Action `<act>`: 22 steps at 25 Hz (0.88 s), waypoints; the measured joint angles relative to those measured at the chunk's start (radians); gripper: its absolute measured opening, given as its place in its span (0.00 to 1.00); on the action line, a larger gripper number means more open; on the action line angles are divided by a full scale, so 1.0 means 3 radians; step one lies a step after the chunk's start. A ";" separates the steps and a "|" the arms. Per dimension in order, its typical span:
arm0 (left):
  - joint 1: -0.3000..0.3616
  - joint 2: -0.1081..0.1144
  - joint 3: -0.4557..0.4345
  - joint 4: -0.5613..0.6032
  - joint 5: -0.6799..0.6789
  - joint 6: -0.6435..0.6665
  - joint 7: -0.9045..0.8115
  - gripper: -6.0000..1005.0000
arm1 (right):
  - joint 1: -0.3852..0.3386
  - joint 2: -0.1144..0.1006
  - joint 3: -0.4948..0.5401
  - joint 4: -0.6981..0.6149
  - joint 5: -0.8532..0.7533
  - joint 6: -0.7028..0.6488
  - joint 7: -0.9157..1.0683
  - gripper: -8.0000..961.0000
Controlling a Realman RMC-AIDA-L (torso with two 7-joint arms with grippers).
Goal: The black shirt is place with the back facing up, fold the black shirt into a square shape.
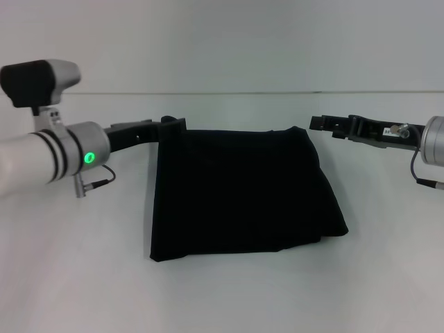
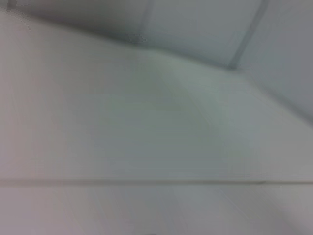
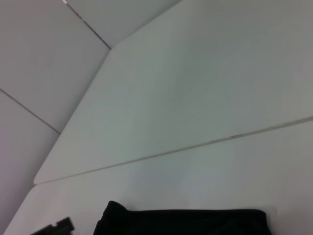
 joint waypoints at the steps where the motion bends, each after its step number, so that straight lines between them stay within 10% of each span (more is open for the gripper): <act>1: -0.0049 0.0001 0.0054 -0.0060 0.0052 -0.0149 -0.0118 0.82 | -0.0001 -0.0009 0.0000 0.0000 0.0001 -0.0012 -0.0010 0.78; 22: -0.0318 -0.0117 0.0165 -0.0310 0.0111 -0.0851 -0.0310 0.82 | -0.0030 0.0003 -0.0038 -0.0008 -0.0012 -0.0029 -0.0041 0.78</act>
